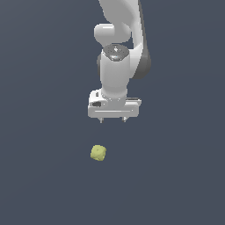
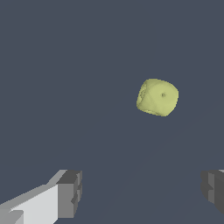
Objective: Pick up the object and move it to a goal position.
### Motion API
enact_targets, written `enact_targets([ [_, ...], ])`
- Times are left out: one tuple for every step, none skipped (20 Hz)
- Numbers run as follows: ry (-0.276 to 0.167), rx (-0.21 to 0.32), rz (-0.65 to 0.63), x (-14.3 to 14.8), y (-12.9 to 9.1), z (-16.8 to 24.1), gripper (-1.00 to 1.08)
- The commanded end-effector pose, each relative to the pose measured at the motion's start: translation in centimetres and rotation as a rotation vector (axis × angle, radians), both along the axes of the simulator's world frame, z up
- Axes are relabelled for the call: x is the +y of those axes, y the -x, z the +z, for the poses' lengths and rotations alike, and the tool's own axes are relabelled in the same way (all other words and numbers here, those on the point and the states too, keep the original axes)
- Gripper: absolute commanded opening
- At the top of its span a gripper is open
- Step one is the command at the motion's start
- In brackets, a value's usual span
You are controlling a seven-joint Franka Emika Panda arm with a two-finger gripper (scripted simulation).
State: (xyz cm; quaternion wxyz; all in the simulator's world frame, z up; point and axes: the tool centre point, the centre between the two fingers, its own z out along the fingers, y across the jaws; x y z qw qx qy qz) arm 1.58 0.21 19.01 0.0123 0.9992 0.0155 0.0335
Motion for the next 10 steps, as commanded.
enact_targets([
  [0.000, 0.000, 0.000, 0.0, 0.0, 0.0, 1.00],
  [0.000, 0.000, 0.001, 0.1, 0.0, 0.0, 1.00],
  [-0.001, 0.000, 0.004, 0.3, 0.0, 0.1, 1.00],
  [-0.001, -0.001, 0.008, 0.6, 0.0, 0.2, 1.00],
  [-0.002, -0.001, 0.014, 1.0, 0.0, 0.4, 1.00],
  [-0.004, -0.002, 0.022, 1.5, 0.0, 0.7, 1.00],
  [-0.005, -0.003, 0.031, 2.1, 0.0, 0.9, 1.00],
  [-0.006, -0.003, 0.038, 2.6, 0.0, 1.1, 1.00],
  [-0.007, -0.004, 0.044, 3.0, 0.0, 1.3, 1.00],
  [-0.007, -0.004, 0.047, 3.2, 0.0, 1.4, 1.00],
])
